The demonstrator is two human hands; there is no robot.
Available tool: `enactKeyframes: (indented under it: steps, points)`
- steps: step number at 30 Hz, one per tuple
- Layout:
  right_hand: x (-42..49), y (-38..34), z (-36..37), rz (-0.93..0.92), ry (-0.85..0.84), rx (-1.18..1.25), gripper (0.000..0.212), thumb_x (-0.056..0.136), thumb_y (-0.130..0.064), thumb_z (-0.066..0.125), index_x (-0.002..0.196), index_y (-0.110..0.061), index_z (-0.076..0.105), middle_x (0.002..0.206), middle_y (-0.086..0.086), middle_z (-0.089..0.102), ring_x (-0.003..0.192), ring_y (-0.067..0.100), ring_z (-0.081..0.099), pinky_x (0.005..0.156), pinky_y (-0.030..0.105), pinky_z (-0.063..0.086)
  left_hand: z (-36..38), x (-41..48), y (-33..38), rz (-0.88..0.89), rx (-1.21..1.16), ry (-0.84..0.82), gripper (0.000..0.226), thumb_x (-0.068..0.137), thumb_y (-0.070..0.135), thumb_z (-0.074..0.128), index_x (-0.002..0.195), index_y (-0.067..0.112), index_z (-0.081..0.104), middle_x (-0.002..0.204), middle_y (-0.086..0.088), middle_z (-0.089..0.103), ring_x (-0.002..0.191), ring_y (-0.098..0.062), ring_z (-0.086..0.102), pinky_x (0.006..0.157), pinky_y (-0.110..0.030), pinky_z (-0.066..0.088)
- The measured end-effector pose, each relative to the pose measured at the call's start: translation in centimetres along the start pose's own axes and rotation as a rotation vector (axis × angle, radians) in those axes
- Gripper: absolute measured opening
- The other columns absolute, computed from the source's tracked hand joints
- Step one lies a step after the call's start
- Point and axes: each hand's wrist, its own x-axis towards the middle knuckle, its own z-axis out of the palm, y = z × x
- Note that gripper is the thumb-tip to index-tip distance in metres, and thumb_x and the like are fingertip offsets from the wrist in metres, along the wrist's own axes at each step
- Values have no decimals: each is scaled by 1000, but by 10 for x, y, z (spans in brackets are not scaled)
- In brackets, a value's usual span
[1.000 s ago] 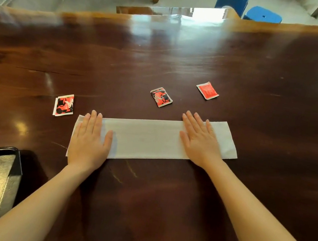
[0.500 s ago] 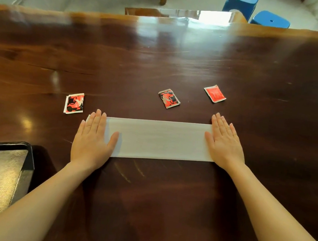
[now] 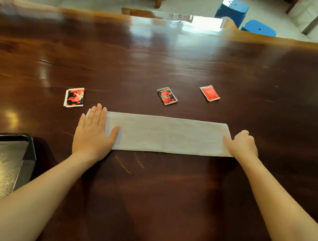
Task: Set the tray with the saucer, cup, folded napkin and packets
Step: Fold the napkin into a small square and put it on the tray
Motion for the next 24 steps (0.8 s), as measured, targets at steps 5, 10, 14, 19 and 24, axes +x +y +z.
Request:
enactKeyframes:
  steps: [5,10,14,19,24]
  points:
    - [2,5,-21,116,-269,261,46,84,-36,64,114,-3,53,99,11,55,75,21,54,66,32,51,-1,1,0,6,-10,-16,77,91,61,12,150,12,9,160,-5,5,147,-16,0,120,-38,3]
    - [-9,11,-26,81,-265,583,21,83,-19,66,101,-10,61,94,5,58,76,14,53,65,29,46,3,4,-3,13,-11,-10,77,90,61,12,149,12,9,160,-5,4,147,-16,0,119,-38,3]
    - [-32,2,-43,-50,-208,864,20,84,-13,65,101,-5,63,94,8,65,75,14,61,69,28,51,-1,6,-2,-3,-18,-98,74,92,58,14,150,12,6,160,-5,0,147,-17,-3,118,-40,-1]
    - [-75,-35,-95,-280,-185,890,9,84,-16,65,89,-9,63,92,14,63,83,24,57,69,36,43,-41,-6,27,76,-213,-152,65,97,42,35,149,11,11,159,-9,9,146,-24,6,118,-45,6]
    - [-124,-79,-162,-524,-193,726,12,84,-24,66,83,-12,67,85,7,65,73,13,57,55,16,42,-155,-6,94,283,-1082,-346,65,94,34,49,148,31,12,155,7,23,132,-6,32,101,-18,32]
